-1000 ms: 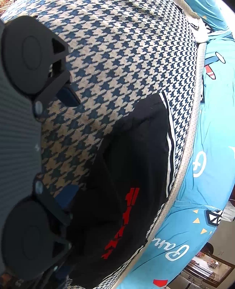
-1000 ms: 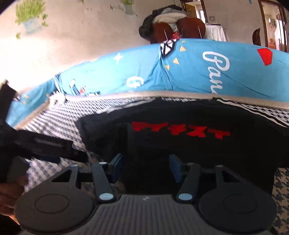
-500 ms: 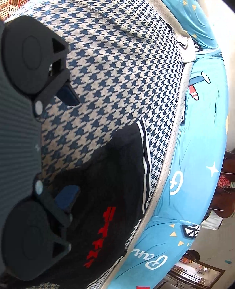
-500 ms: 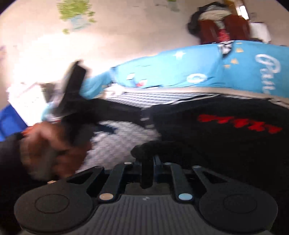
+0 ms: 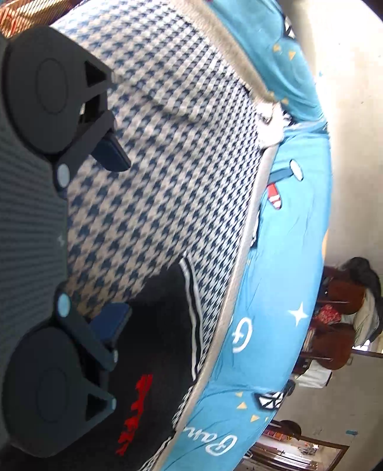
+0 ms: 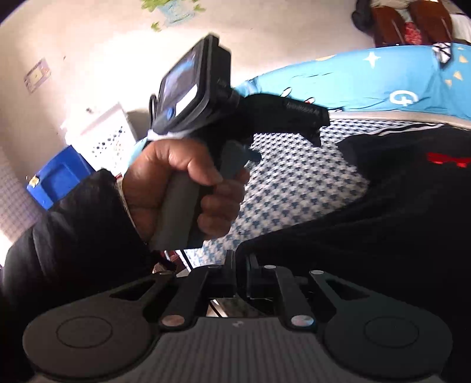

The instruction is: Fold clothes

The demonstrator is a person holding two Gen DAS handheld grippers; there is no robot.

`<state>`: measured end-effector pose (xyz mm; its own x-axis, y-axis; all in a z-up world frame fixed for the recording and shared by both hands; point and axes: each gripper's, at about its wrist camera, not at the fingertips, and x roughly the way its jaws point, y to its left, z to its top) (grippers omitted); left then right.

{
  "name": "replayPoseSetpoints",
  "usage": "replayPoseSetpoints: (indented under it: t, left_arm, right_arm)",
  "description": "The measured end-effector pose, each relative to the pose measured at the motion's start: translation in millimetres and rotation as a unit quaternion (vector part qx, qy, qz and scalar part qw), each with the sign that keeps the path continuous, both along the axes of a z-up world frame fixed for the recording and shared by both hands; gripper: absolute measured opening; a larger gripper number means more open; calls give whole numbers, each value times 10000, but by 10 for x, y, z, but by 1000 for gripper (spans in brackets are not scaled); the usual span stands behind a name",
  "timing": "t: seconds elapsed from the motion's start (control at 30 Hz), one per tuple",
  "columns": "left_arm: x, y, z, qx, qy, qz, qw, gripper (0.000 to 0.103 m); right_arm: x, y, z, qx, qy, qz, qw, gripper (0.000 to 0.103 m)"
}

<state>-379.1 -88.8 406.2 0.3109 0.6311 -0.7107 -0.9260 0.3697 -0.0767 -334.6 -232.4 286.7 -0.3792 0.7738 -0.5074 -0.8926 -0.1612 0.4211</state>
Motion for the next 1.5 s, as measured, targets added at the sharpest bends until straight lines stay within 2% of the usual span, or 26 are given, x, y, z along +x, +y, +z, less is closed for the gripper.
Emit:
replayPoseSetpoints:
  t: [0.23,0.33,0.47,0.53,0.77,0.87,1.03,1.1,1.3,1.5]
  left_arm:
    - [-240,51,21,16,-26,135,9999,100]
    - [-289,59,35,24,-101,182,9998,101]
    - [-287,49,-4,11,-25,175,9998,101]
    - [-264,13,-23,9,13,111,9999,101]
    - [-89,-284,-94,-51,64,-366,9993,101]
    - [36,-470,-133,-3,162,-659,9977,103]
    - [203,-713,-267,-147,269,-1030,9942,103]
    - [256,-796,-327,-217,303,-1121,9930,103]
    - [353,-981,-488,-365,423,-1246,9906,103]
    - [392,-1061,-582,-478,474,-1186,9907,103]
  right_arm:
    - [-282,135,-103,-122,-149,238,9995,9]
    - [-254,127,-127,-175,-67,255,9995,17]
    - [-215,117,-159,-246,41,277,9993,39]
    - [-188,45,-140,-207,-14,194,9996,40]
    - [123,-299,-157,-400,-73,-729,9965,41]
    - [276,-454,-160,-477,-169,-1168,9919,41]
    - [464,-694,-130,-574,-286,-1727,9829,43]
    - [522,-799,-117,-626,-350,-1956,9781,48]
    - [705,-1213,-106,-654,-506,-2593,9623,48]
    - [930,-1743,-75,-646,-688,-3404,9355,49]
